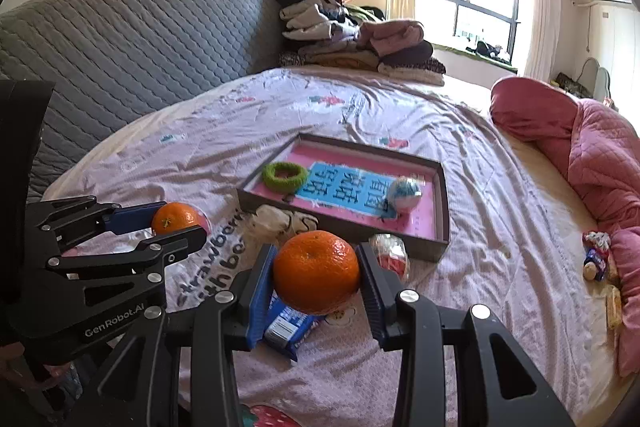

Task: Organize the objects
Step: 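Lift and carry both oranges over the tray with both tools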

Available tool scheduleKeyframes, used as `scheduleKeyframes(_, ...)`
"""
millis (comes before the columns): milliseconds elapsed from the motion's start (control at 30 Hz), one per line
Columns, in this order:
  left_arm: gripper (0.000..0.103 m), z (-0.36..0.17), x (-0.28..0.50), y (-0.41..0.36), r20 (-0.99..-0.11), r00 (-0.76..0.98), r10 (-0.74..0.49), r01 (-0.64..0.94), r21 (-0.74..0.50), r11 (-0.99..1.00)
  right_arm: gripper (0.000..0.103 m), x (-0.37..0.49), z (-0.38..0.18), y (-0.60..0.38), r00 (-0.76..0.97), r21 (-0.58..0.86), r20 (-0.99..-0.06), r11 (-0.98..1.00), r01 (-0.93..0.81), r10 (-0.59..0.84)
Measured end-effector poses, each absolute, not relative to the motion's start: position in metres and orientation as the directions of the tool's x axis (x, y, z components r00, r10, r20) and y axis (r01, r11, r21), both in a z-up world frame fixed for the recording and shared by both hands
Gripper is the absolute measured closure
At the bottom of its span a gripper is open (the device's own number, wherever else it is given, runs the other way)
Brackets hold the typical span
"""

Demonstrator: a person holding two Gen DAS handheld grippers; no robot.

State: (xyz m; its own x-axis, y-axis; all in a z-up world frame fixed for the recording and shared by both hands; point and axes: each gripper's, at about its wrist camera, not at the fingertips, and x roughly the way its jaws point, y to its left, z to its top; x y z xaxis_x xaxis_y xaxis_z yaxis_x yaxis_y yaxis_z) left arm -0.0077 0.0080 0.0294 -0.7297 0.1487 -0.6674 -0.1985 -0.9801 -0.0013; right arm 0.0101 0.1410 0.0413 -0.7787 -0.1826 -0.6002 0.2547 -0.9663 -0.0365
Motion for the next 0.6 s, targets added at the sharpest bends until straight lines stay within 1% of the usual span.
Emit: scheduleKeyframes(600, 0.064, 0.074, 0.000, 0.007, -0.606, -0.780, 0.159, -0.202, 0.003, -0.979, 0.062, 0.019, 0.086, 0.129, -0.831, -0.039, -0.516, -0.963, 0.265, -0.208)
